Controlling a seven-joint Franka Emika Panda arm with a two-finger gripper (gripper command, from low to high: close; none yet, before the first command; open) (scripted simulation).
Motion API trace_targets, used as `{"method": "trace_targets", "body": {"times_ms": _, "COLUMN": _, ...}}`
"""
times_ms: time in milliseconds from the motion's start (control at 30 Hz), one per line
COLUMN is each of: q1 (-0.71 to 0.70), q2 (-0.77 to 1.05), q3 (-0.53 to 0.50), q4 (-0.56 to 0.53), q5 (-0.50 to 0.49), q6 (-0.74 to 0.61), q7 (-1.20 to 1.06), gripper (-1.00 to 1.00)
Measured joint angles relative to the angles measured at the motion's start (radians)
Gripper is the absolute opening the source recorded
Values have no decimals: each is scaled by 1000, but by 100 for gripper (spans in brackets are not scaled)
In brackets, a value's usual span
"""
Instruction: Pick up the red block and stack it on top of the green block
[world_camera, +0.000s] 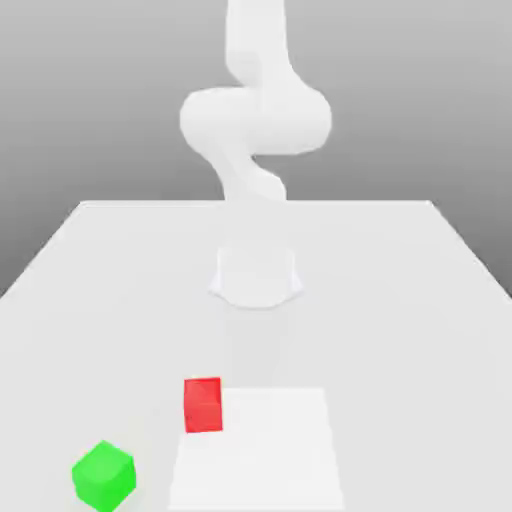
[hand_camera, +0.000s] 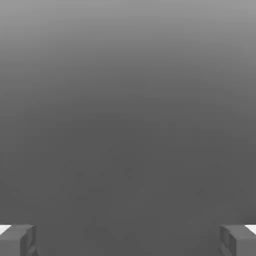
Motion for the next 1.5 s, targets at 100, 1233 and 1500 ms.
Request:
{"method": "trace_targets", "body": {"times_ms": 100, "q1": 23, "q2": 109, "q3": -56, "q4": -75, "q5": 28, "q6": 69, "q7": -62, "gripper": 0}}
{"method": "trace_targets", "body": {"times_ms": 1233, "q1": -71, "q2": 964, "q3": -49, "q4": -433, "q5": 165, "q6": 673, "q7": -397, "gripper": -100}}
{"method": "trace_targets", "body": {"times_ms": 1500, "q1": -24, "q2": 812, "q3": -130, "q4": -450, "q5": 32, "q6": 548, "q7": -304, "gripper": -100}}
